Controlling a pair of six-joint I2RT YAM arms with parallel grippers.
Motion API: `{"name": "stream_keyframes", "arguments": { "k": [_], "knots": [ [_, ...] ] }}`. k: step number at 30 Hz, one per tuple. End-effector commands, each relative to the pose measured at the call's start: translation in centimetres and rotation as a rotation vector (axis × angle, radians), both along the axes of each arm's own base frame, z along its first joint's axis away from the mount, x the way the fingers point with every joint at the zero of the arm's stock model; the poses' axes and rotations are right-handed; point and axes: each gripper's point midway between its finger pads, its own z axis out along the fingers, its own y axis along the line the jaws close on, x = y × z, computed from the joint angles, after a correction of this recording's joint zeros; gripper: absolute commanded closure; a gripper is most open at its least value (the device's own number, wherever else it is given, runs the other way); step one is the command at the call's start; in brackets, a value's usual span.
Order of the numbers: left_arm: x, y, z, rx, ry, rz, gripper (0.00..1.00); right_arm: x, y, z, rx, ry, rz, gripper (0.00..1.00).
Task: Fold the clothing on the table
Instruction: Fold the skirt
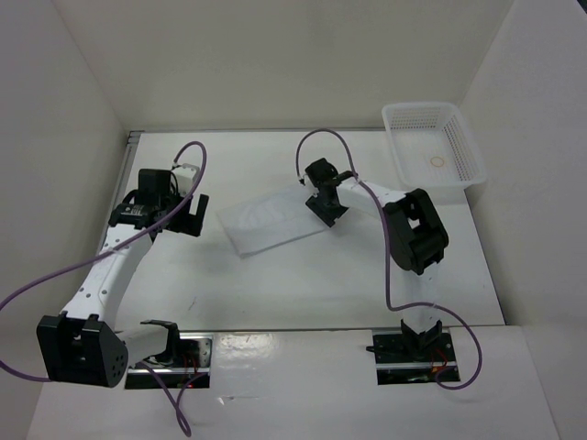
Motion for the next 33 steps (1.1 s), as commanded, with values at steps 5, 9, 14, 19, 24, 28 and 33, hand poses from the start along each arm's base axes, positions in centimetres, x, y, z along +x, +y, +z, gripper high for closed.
{"name": "stream_keyframes", "arguments": {
  "k": [5, 9, 14, 19, 24, 28, 33],
  "knots": [
    [0.4, -1.7, -1.7, -0.059, 0.059, -0.063, 0.00, 1.0, 2.4, 7.0, 0.164, -0.084, 0.043, 0.26],
    [2.2, -3.4, -3.8, -0.054, 0.137, -0.127, 0.00, -0.2, 3.0, 11.7, 0.258, -0.138, 0.081, 0.25],
    [5.4, -4.6, -4.8, -0.093, 0.127, -0.157, 0.00, -0.8, 2.1, 11.8, 0.334, -0.089, 0.069, 0.23],
    [8.4, -6.0, -5.1, -0.183, 0.149, -0.129, 0.01, -1.1, 0.8, 11.2, 0.350, -0.052, 0.026, 0.23],
    [8.5, -7.5, -5.2, -0.113, 0.112, -0.287, 0.01, -1.5, -0.2, 10.7, 0.346, -0.048, 0.006, 0.23],
    [7.5, -7.5, -7.4, -0.082, 0.186, -0.381, 0.01, -1.5, -0.7, 10.3, 0.361, -0.033, -0.003, 0.23],
    [8.1, -7.0, -9.2, -0.057, 0.191, -0.364, 0.01, -1.3, -0.4, 9.5, 0.362, -0.010, -0.002, 0.23]
  ]
}}
